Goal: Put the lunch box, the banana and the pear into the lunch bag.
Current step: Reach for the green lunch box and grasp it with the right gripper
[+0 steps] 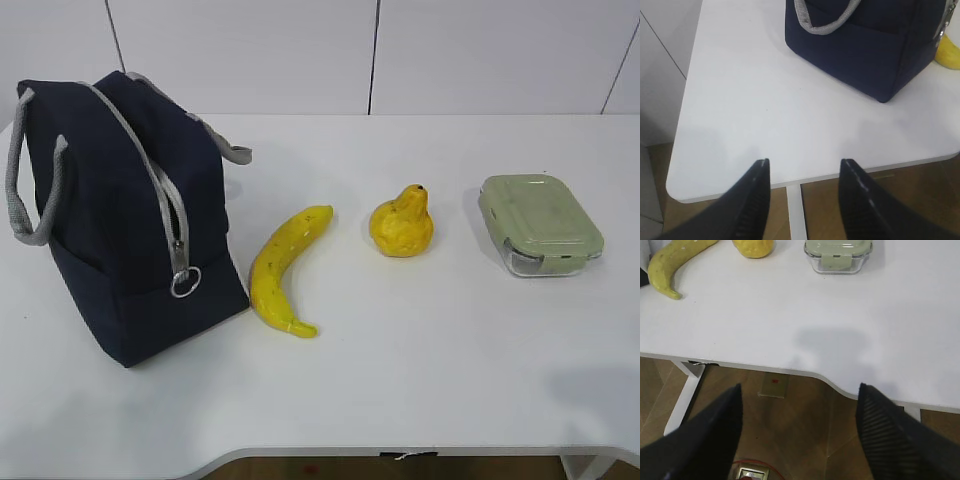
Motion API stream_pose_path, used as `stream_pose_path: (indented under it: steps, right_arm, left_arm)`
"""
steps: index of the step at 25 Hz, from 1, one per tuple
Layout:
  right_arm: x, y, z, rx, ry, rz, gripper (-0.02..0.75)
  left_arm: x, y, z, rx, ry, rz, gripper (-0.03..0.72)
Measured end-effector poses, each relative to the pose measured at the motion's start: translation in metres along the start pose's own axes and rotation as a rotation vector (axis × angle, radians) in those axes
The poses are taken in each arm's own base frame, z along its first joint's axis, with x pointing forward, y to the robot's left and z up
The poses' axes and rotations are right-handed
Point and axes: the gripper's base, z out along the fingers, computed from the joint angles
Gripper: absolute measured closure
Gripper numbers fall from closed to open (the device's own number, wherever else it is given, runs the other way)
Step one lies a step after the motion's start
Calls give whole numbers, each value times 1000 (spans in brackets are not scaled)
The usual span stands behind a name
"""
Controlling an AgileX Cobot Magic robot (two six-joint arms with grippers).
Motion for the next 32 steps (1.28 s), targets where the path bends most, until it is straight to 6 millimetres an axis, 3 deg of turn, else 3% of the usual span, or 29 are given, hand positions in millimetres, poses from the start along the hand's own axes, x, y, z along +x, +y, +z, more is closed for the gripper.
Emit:
stream_pose_path:
  steps: [32]
  right_arm:
    - [0,0,0,0,0,1,178]
  left_arm:
    - [0,0,0,0,0,-2,347]
